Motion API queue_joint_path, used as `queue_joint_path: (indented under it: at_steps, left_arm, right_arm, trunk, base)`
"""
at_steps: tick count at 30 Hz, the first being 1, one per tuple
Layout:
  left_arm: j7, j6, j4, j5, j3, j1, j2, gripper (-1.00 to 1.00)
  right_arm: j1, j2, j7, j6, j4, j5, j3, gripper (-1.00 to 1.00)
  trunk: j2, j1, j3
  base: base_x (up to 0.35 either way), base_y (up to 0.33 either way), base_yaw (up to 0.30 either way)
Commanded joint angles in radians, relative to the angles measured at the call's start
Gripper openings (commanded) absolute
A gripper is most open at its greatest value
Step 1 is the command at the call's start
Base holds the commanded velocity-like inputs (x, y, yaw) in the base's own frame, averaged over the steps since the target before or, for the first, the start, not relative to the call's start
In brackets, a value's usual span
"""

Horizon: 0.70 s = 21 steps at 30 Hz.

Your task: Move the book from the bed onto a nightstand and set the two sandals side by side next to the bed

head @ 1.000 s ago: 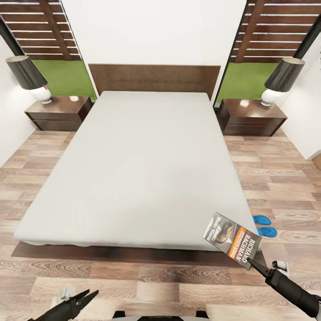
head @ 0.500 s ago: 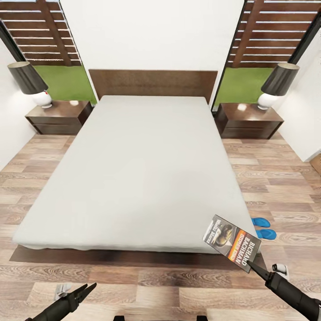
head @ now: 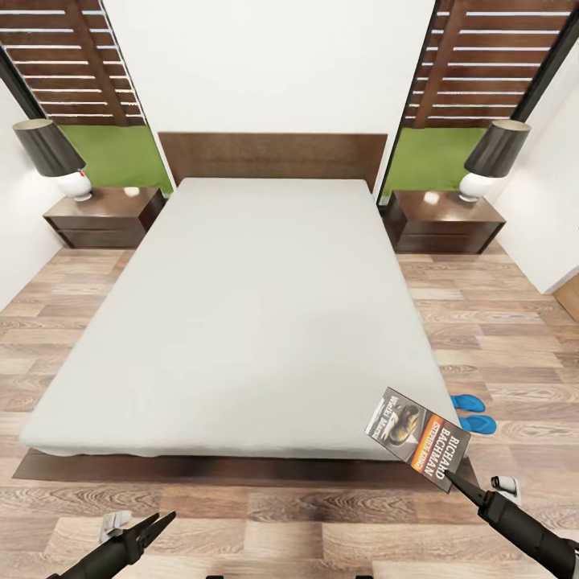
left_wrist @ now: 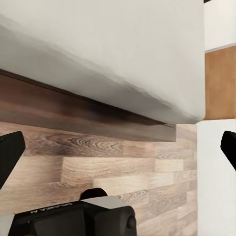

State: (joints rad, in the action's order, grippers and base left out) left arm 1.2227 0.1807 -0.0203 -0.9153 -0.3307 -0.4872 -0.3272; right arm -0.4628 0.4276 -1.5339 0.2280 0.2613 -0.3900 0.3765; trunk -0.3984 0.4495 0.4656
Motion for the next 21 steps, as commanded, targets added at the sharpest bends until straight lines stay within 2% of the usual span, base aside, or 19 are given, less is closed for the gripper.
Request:
queue_joint_path:
  at_steps: [1,2,3,6,10,21]
  left_arm:
    - [0.001,0.008,0.000,-0.007,-0.008,-0.001,0.000,1.00]
    - [0.001,0.008,0.000,-0.007,-0.008,-0.001,0.000,1.00]
    - [0.001,0.008,0.000,-0.007,-0.008,-0.001,0.000,1.00]
    - [0.000,0.008,0.000,-0.007,-0.008,-0.001,0.002,1.00]
    - [-0.001,0.008,0.000,-0.007,-0.008,-0.001,0.005,1.00]
    - [-0.003,0.008,0.000,-0.007,-0.011,-0.001,0.007,1.00]
  right_arm:
    - [-0.001,0.000,-0.003,0.010,-0.001,-0.004,-0.002,-1.00]
    - [-0.001,0.000,-0.003,0.009,-0.001,-0.004,-0.002,-1.00]
    - [-0.001,0.000,-0.003,0.008,-0.001,0.022,-0.002,-1.00]
    - [0.000,-0.001,-0.002,-0.023,-0.010,0.040,-0.001,-1.00]
    - [0.000,-0.001,-0.002,-0.048,-0.049,0.043,-0.002,-1.00]
    - [-0.001,-0.001,-0.003,-0.053,-0.057,0.043,-0.001,-1.00]
  trunk:
    - [-0.002,0.001,0.001]
    - [-0.002,0.001,0.001]
    - [-0.002,0.001,0.001]
    - [-0.002,0.001,0.000]
    - [-0.002,0.001,-0.006]
    - [-0.002,0.001,-0.023]
  base:
    - [0.000,0.000,-0.002]
    - [0.000,0.000,-0.001]
    - [0.000,0.000,0.000]
    - [0.000,0.000,0.000]
    - [0.000,0.000,0.000]
    - [0.000,0.000,0.000]
